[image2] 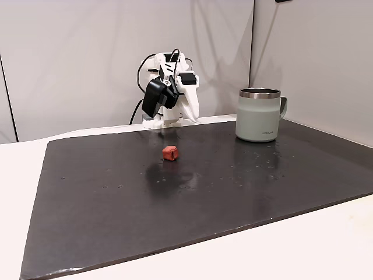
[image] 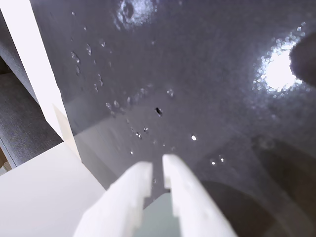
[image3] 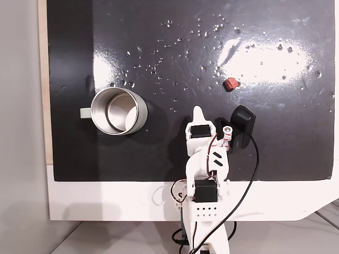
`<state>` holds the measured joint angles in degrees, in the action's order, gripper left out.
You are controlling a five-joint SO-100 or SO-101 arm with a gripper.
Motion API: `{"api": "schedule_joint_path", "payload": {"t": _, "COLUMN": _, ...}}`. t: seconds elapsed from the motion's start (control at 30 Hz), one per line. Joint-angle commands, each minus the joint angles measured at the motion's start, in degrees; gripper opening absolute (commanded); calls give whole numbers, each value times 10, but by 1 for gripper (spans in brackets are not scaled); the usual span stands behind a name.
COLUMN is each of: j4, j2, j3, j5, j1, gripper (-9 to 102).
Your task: Grasp a cube and put it in the cup.
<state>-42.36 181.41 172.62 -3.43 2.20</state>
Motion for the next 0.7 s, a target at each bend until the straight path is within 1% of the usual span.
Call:
{"api": "schedule_joint_path", "payload": {"t": 0.0, "j4": -2, "j2": 7, "j3": -4, "j5": -12, "j1": -10, "gripper": 0}}
{"api": "schedule_joint_path", "payload": {"t": 0.5, "j4": -1, "j2": 7, "j3": -4, "j5": -12, "j1": -10, "gripper": 0}}
{"api": "schedule_joint_path", "payload": {"t": 0.67, "j4": -20, "j2": 7, "j3": -47, "j5": 2, "j1": 19, "gripper": 0}}
